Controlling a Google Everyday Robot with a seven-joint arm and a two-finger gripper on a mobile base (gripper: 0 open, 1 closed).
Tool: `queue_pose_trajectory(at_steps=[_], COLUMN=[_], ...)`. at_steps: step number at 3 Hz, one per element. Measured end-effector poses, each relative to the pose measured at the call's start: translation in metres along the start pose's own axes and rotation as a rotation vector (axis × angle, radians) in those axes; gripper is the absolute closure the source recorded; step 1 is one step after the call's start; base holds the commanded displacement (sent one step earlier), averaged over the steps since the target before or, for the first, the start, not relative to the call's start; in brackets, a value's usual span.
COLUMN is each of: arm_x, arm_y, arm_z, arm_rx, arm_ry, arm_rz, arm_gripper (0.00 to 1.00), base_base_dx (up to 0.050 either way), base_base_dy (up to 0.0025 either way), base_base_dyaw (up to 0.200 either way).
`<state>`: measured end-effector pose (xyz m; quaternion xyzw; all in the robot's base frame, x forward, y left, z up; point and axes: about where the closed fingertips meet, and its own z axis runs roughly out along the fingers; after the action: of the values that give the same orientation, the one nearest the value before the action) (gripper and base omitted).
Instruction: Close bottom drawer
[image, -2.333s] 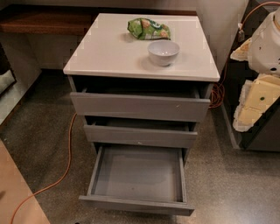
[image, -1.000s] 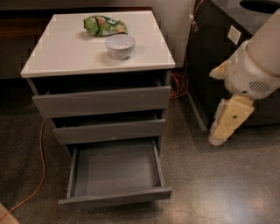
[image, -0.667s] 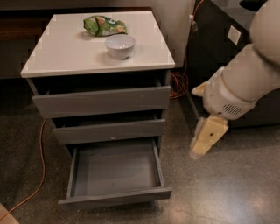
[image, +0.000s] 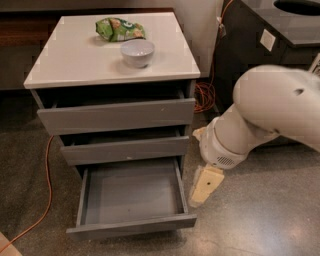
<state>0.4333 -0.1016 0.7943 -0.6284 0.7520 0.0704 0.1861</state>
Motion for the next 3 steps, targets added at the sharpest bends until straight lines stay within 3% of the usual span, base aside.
queue_pose_trajectory(at_steps=[1, 2, 3], arm_x=[-0.002, 0.0, -0.001], arm_y=[0.022, 0.035, 0.058], arm_z=[0.059, 0.095, 0.16], arm_rx=[-0.031, -0.056, -0.068], arm_ry=[0.04, 0.05, 0.07], arm_rz=[-0.064, -0.081, -0.1], arm_gripper=[0.0, 0.0, 0.0], base_base_dx=[0.0, 0.0, 0.0], base_base_dy=[0.0, 0.0, 0.0], base_base_dyaw=[0.0, 0.0, 0.0])
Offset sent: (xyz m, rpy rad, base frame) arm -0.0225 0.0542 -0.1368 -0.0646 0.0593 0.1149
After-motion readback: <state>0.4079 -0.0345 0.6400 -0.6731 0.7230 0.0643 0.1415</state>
